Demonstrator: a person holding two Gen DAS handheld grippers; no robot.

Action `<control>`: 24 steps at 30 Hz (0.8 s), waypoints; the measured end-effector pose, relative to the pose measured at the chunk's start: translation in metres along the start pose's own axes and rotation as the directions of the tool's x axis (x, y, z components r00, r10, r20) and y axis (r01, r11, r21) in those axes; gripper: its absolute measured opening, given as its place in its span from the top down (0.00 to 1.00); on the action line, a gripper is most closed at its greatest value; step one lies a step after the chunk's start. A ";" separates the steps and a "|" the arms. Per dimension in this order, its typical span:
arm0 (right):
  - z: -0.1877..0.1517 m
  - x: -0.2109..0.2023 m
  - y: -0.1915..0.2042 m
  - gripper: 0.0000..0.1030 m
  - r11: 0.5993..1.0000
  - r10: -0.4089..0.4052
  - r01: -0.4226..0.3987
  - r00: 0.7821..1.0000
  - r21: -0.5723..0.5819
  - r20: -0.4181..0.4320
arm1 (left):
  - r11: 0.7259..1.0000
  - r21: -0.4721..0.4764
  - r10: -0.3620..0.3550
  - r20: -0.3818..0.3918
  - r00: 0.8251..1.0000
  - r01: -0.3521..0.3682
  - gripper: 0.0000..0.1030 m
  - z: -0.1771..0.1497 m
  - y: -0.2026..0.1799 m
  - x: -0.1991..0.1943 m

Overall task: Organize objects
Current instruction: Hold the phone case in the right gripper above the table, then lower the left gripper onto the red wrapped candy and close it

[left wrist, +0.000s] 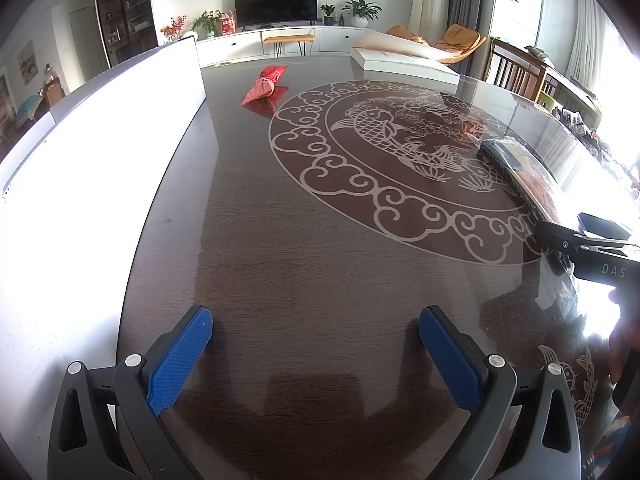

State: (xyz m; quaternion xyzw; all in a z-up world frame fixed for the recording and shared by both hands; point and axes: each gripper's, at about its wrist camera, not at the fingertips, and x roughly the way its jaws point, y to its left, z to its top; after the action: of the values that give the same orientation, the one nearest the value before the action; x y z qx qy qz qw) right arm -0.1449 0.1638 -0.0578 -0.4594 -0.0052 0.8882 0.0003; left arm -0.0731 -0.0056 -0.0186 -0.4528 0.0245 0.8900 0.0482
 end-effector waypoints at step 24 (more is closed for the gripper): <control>0.000 0.000 0.000 0.00 1.000 0.000 0.000 1.000 0.000 0.000 | 0.998 0.019 0.063 -0.051 0.997 -0.062 0.00 0.093 -0.003 0.050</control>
State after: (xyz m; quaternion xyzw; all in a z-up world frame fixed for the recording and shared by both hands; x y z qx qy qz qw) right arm -0.1449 0.1638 -0.0581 -0.4593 -0.0052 0.8882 0.0003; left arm -0.1763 0.0089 -0.0046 -0.4741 0.0474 0.8789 0.0237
